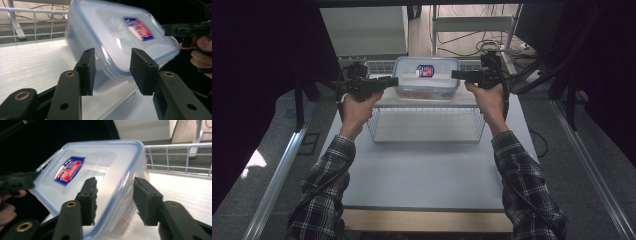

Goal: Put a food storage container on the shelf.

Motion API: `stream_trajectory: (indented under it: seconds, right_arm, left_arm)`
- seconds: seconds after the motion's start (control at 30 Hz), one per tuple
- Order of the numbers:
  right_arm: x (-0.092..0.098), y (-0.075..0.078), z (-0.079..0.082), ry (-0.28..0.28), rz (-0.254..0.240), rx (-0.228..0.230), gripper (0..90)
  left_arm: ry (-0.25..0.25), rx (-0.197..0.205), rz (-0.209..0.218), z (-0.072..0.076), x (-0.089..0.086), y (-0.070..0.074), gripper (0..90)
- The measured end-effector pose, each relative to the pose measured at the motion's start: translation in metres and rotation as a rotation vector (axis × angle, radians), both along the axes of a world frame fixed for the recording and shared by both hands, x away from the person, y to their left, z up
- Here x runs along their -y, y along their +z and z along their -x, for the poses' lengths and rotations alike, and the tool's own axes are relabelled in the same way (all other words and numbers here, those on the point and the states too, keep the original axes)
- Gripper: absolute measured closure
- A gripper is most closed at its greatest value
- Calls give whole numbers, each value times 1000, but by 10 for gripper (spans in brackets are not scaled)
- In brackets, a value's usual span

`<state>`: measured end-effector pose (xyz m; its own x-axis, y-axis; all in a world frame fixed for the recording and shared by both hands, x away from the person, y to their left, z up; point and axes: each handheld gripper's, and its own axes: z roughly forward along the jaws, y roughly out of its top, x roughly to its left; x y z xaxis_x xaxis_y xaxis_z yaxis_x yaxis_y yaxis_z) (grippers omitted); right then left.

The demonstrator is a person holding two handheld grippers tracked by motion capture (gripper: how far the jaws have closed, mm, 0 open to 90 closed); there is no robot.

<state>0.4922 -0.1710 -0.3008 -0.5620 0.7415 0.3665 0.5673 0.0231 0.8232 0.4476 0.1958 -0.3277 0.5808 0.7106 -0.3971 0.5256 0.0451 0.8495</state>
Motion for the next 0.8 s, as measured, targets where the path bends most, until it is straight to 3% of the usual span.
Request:
stream_trajectory:
  seconds: [0.13, 0.3, 0.6, 0.67, 0.7, 0.8]
  right_arm:
    - [-7, 1, -1, -13, 49, 21, 571]
    - [-6, 2, 2, -8, 55, 23, 602]
    - [-5, 2, 5, 6, 55, 20, 597]
    - [-5, 2, 7, 15, 60, 40, 565]
    - [-3, 3, 10, 19, 66, 70, 496]
    - [1, 4, 15, 25, 57, 105, 425]
  left_arm:
    - [7, 9, -30, 2, 1, 3, 564]
    - [25, 19, -43, 2, 2, 3, 577]
    - [24, 12, -24, 2, 0, 2, 575]
    - [15, 30, -38, 4, 2, 3, 514]
    - [15, 38, -47, 6, 2, 4, 443]
    - [19, 66, -64, 13, 1, 7, 369]
